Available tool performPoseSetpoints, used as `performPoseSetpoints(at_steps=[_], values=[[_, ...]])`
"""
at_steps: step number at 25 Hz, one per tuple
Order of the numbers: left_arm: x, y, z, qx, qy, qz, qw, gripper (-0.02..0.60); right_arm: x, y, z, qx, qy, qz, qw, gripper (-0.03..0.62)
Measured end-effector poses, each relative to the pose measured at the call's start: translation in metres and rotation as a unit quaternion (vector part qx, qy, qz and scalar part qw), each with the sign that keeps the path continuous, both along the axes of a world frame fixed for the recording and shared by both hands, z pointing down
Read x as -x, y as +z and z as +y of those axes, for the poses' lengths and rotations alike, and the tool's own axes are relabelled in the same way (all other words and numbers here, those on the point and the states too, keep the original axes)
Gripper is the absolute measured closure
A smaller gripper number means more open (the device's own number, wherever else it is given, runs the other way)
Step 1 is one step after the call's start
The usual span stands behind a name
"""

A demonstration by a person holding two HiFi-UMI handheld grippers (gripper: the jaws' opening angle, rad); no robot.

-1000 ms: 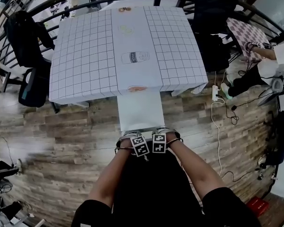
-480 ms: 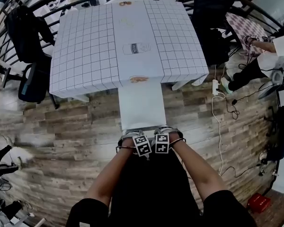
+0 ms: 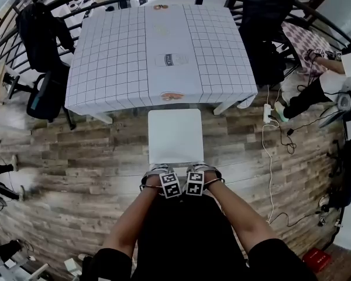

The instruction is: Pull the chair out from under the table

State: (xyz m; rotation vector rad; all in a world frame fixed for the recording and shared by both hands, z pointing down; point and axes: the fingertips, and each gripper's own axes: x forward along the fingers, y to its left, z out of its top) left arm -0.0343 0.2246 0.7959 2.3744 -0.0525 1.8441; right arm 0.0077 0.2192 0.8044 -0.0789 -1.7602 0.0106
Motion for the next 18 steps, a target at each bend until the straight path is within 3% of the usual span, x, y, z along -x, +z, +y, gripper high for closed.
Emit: performPoseSetpoints(at_steps=[5,10,18], values=[[-0.004,0.010,0.016,-0.005,0.001,-0.009,0.9999,0.494,-0.004,0.011,0.016,-0.006,-0.003,-0.003,1.000,0.517],[0.006,-0.028,0.020,-0.002,0.009,-0.021,0.9997,0.495,0.006,-0.026,0.019,0.000,-0.003,-0.001,1.000,0.517],[-0.010,-0.005,0.050,-0.001,-0.021,-0.024,0.9995,0.494,-0.012,-0.003,0.050,-0.009,-0.012,-0.007,1.000,0.517]])
